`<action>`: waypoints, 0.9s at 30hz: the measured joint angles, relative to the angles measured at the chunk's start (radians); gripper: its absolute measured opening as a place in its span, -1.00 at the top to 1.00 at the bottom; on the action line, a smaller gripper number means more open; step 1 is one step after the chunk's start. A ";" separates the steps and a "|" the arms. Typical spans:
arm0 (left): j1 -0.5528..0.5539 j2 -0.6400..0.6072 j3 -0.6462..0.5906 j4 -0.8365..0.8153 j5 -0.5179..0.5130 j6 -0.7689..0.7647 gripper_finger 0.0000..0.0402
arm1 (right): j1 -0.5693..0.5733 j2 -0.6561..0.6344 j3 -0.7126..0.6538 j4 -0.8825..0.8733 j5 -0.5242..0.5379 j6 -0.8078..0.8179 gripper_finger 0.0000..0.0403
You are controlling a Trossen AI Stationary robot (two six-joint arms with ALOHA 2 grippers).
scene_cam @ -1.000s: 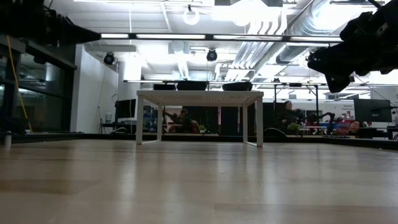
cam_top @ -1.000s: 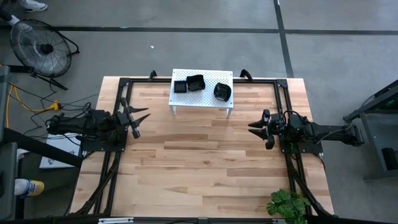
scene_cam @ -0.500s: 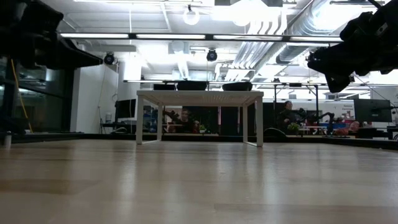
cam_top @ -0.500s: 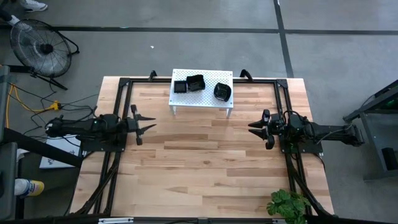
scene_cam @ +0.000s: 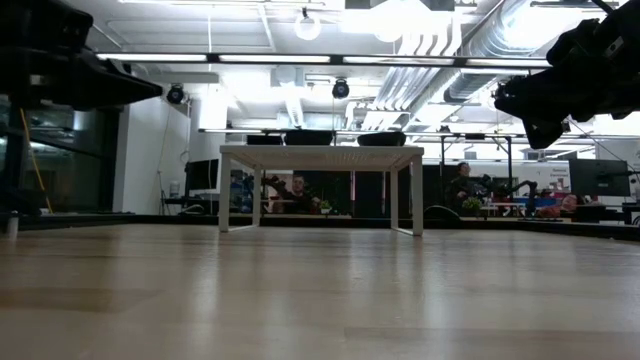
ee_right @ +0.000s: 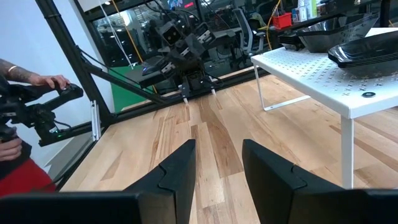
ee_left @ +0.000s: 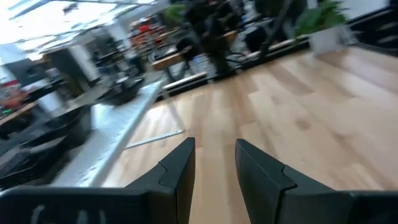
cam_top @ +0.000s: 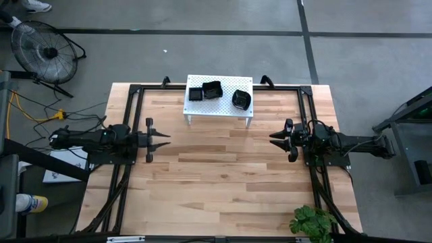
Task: Pick & Place Mini shaped plates
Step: Return to Home Position
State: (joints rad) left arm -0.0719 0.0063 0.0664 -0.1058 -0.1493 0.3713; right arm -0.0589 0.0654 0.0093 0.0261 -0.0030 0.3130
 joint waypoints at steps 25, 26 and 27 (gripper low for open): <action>-0.072 0.000 -0.054 0.104 0.161 0.051 0.45 | 0.000 0.000 0.000 0.000 0.000 0.000 0.37; -0.072 0.000 -0.054 0.105 0.161 0.051 0.45 | 0.000 0.000 0.000 0.000 0.000 0.000 0.37; -0.072 0.000 -0.054 0.105 0.161 0.051 0.45 | 0.000 0.000 0.000 0.000 0.000 0.000 0.37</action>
State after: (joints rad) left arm -0.1444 0.0063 0.0121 -0.0006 0.0117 0.4221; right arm -0.0588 0.0654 0.0090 0.0261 -0.0029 0.3130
